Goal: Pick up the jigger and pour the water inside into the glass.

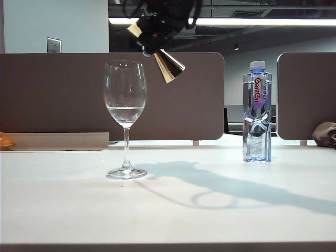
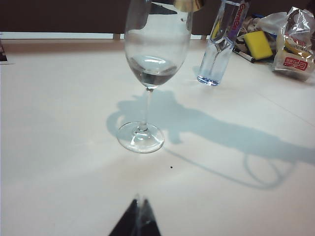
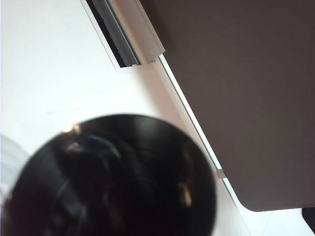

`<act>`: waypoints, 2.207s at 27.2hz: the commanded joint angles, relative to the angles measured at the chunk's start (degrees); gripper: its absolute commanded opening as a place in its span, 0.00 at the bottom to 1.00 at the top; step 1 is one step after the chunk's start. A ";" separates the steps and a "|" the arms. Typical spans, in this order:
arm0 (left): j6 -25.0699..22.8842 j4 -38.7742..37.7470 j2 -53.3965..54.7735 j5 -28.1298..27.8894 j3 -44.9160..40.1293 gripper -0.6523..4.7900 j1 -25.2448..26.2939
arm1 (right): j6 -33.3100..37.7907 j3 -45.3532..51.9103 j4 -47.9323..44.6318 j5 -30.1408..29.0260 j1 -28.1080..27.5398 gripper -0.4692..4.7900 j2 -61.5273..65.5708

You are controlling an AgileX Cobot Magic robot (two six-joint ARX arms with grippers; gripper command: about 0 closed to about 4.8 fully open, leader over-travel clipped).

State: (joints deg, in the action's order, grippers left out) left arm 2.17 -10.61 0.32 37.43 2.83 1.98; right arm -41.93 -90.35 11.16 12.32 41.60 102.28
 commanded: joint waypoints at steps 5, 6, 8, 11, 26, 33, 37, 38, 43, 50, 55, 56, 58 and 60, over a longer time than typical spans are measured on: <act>-0.20 0.35 0.00 0.09 0.26 0.11 0.04 | -1.81 -1.70 0.59 1.79 0.24 0.25 1.09; -0.22 0.37 0.00 0.09 0.26 0.11 0.04 | -2.45 -1.68 0.72 2.19 0.24 0.25 1.09; -0.20 0.37 0.00 0.09 0.26 0.11 0.04 | -3.10 -1.68 1.03 2.58 0.26 0.25 1.09; -0.20 0.37 0.00 0.09 0.26 0.11 0.04 | -3.58 -1.68 1.27 3.21 0.24 0.25 1.09; -0.22 0.37 0.00 0.09 0.26 0.11 0.04 | -11.93 -1.68 2.99 4.72 0.39 0.25 1.09; -0.20 0.35 0.02 0.09 0.26 0.11 0.04 | -18.29 -1.68 3.52 5.99 1.09 0.25 1.09; -0.20 0.35 0.02 0.09 0.26 0.11 0.04 | -18.97 -1.68 3.58 6.12 1.14 0.25 1.09; -0.20 0.37 0.02 0.09 0.26 0.11 0.04 | -19.89 -1.68 3.63 6.49 1.14 0.25 1.09; -0.20 0.35 0.02 0.09 0.26 0.11 0.04 | -24.83 -1.68 3.58 7.82 1.11 0.25 1.07; -0.20 0.37 0.00 0.09 0.26 0.11 0.04 | -34.36 -1.68 3.21 8.55 1.11 0.25 1.07; -0.22 0.35 0.02 0.09 0.26 0.11 0.04 | -35.21 -1.68 1.38 8.57 1.11 0.25 1.07; -0.20 0.37 0.02 0.09 0.26 0.11 0.04 | -35.41 -1.68 0.92 8.57 1.11 0.25 1.07; -0.20 0.37 0.00 0.09 0.26 0.11 0.04 | -36.92 -1.70 0.48 8.57 1.11 0.25 1.07; -0.20 0.35 0.00 0.09 0.26 0.11 0.04 | -37.20 -1.68 0.46 8.57 1.11 0.25 1.07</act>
State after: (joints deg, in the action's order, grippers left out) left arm 2.20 -10.59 0.23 37.43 2.83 1.98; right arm -78.54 -91.68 13.04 20.60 42.68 103.83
